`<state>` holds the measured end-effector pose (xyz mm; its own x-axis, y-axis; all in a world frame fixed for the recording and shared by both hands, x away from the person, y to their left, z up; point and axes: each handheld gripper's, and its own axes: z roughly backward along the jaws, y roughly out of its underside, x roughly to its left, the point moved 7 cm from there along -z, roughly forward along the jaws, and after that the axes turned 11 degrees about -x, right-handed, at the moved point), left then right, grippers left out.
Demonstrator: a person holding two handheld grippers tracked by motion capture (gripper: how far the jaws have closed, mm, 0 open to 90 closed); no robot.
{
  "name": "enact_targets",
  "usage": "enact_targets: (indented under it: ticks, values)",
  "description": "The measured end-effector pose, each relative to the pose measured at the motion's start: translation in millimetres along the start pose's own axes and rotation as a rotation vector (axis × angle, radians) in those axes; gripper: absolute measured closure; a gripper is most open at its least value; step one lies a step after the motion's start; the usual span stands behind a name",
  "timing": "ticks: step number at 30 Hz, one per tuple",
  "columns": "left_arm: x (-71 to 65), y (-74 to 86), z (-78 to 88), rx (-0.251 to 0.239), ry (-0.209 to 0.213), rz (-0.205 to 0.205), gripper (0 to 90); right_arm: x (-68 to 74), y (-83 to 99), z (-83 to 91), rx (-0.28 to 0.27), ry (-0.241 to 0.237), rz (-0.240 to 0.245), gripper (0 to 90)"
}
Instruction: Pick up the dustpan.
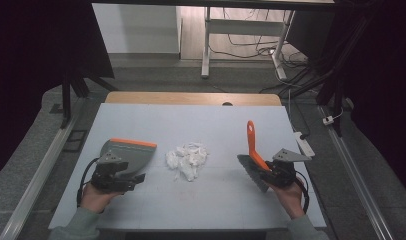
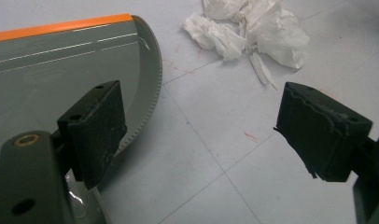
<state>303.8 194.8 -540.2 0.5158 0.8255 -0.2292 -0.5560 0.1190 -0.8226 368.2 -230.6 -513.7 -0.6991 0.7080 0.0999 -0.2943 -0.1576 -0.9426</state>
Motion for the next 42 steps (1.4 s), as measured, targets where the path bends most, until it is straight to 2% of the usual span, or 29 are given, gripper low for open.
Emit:
enact_targets:
  ticks: [34, 38, 42]
  values:
    - [-4.7, -1.2, 0.6, 0.014, 0.002, -0.008, 16.8, -0.3, -0.6, 1.0, -0.008, 0.013, 0.002, 70.1]
    - [-6.6, -5.5, 3.0, 0.021, -0.016, -0.018, 16.7, -0.5, -1.2, 2.4, -0.011, 0.012, -0.002, 70.1]
    - [-6.4, -13.2, 6.0, 0.014, -0.041, -0.002, 17.0, -1.7, -1.8, 3.8, -0.018, 0.007, -0.012, 70.0]
